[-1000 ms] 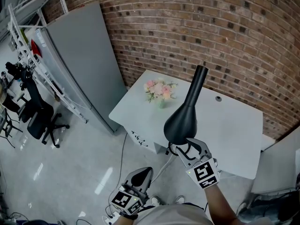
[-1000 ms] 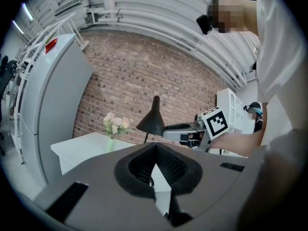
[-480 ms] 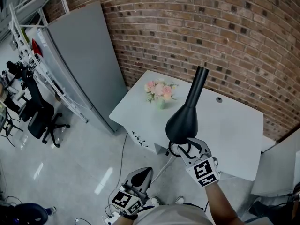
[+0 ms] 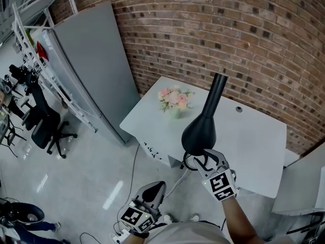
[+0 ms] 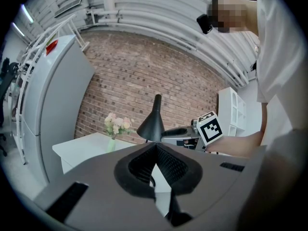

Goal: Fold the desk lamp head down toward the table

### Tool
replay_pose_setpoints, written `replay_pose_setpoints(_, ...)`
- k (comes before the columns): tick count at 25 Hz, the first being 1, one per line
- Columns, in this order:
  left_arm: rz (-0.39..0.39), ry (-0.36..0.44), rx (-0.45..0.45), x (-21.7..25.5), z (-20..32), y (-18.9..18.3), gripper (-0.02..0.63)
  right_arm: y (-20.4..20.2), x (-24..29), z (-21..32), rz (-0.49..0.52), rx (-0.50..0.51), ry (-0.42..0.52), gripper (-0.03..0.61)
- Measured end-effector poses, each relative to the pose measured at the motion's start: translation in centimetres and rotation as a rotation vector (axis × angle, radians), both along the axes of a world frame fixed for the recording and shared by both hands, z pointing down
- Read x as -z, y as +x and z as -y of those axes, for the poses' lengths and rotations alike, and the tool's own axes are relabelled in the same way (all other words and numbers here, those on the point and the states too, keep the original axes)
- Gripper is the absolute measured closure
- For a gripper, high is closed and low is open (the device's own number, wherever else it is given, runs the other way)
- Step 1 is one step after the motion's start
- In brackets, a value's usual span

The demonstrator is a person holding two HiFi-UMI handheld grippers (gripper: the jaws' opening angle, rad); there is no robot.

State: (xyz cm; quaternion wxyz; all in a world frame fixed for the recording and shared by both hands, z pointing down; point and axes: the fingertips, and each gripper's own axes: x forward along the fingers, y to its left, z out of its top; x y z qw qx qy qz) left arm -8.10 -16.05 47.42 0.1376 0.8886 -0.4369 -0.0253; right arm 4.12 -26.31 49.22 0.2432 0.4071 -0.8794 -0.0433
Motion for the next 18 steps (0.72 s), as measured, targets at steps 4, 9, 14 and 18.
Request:
replay_pose_setpoints(4,0.004,-0.001,0.011,-0.24,-0.04,-0.03,0.606,0.26,-0.45,0.26,0.005,-0.003,-0.001,0.41)
replay_pose_setpoints(9,0.002,0.0,0.03,-0.16,-0.23,-0.35,0.606,0.28,-0.47,0.32,0.007,0.002,0.005,0.411)
replay_pose_setpoints(14,0.003,-0.004,0.039,-0.07,-0.4,-0.45,0.606,0.26,-0.4,0.27,0.029,0.005,-0.013,0.41)
replay_pose_setpoints(18,0.0,-0.001,0.038,0.52,-0.38,-0.38,0.606,0.15,0.32,-0.03,0.078,0.005,-0.023,0.411)
